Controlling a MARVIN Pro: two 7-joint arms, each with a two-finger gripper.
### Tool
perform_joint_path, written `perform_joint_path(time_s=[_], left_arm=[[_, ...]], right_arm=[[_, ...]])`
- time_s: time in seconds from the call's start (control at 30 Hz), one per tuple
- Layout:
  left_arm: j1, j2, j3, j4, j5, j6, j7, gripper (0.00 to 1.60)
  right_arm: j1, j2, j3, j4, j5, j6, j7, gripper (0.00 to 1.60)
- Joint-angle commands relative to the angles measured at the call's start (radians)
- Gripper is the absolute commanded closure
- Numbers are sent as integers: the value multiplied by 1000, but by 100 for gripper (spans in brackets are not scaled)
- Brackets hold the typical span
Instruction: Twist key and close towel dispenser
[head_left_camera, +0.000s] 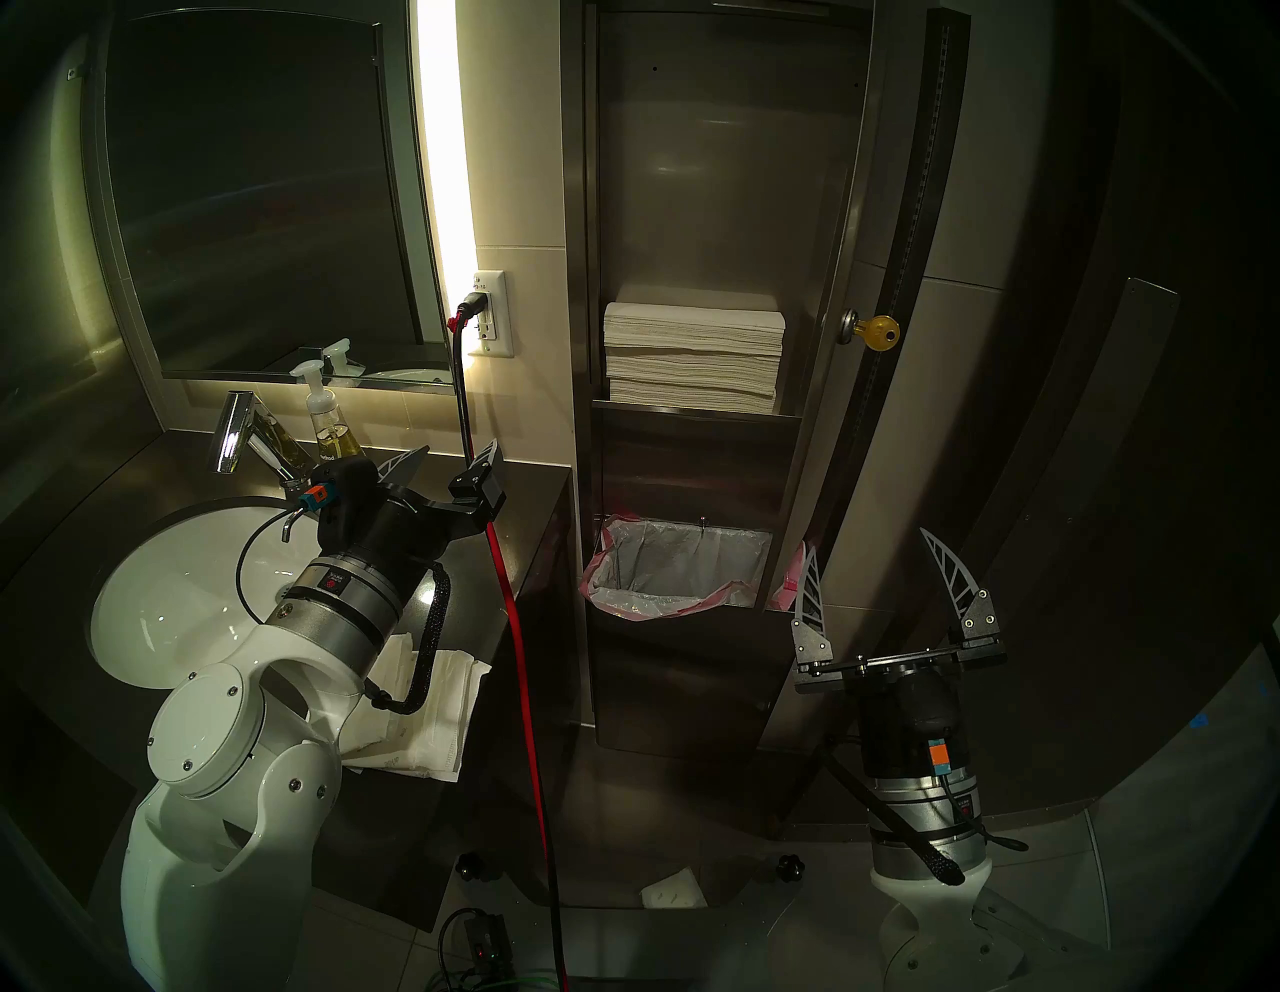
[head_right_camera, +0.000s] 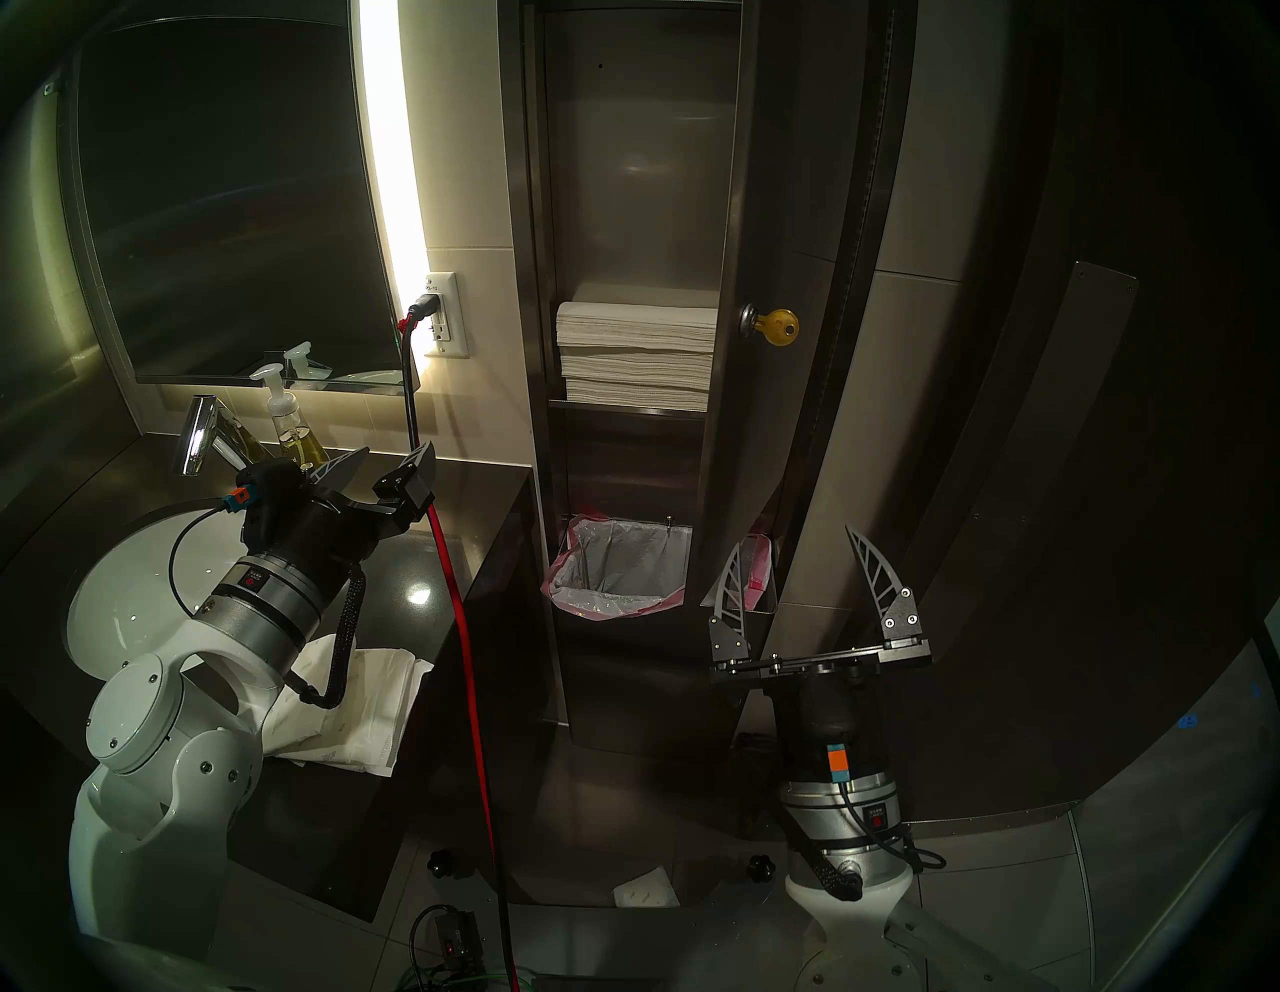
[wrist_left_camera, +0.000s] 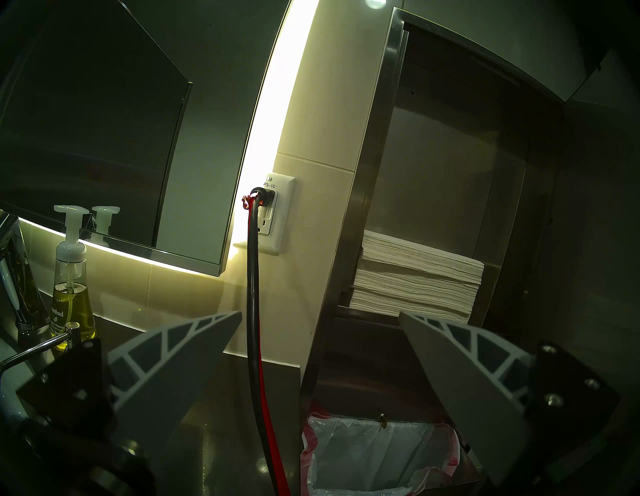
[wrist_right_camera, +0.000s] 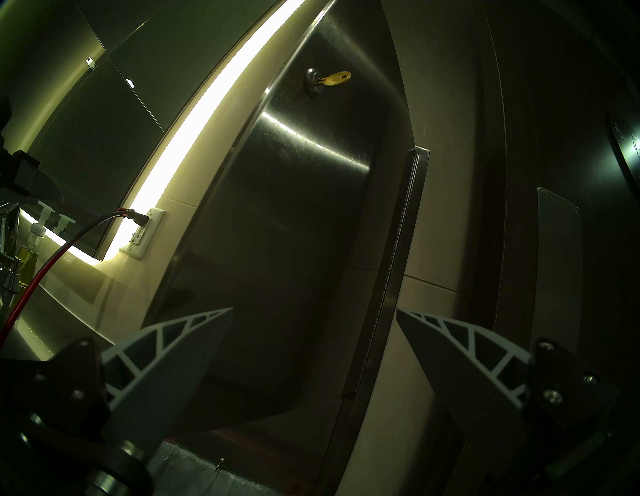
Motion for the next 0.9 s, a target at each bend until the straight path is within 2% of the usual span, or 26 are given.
perform_joint_path(time_s=[0.0,0.1,0.13,0.17,0.27,0.3,0.33,0.5,0.6,0.73,0.87], left_arm=[[-2,1,0,-9,-1,1,-2,0],[-2,1,0,-9,-1,1,-2,0],[-2,0,0,-9,-1,1,-2,0],[-2,0,0,-9,-1,1,-3,0],[-2,0,-1,-9,0,2,-3,0],[-2,0,-1,-9,0,2,-3,0],[-2,-1,-1,-9,0,2,-3,0],[-2,-1,-1,-9,0,2,-4,0],[-2,-2,-1,-9,1,2,-4,0],[-2,-3,-1,-9,1,3,-5,0],[-2,-3,-1,-9,2,3,-5,0]], right_arm=[[83,27,53,-9,50,-8,45,0],[100,38,64,0,73,-21,67,0],[106,41,68,2,85,-28,74,11],[110,44,72,1,91,-34,79,82],[117,52,79,2,111,-49,94,151],[118,57,81,3,118,-56,100,151],[120,60,82,2,134,-62,107,160],[138,95,98,2,160,-84,151,160],[169,133,100,20,156,-85,211,160],[199,141,98,35,162,-92,256,160],[219,158,108,22,215,-117,299,160]])
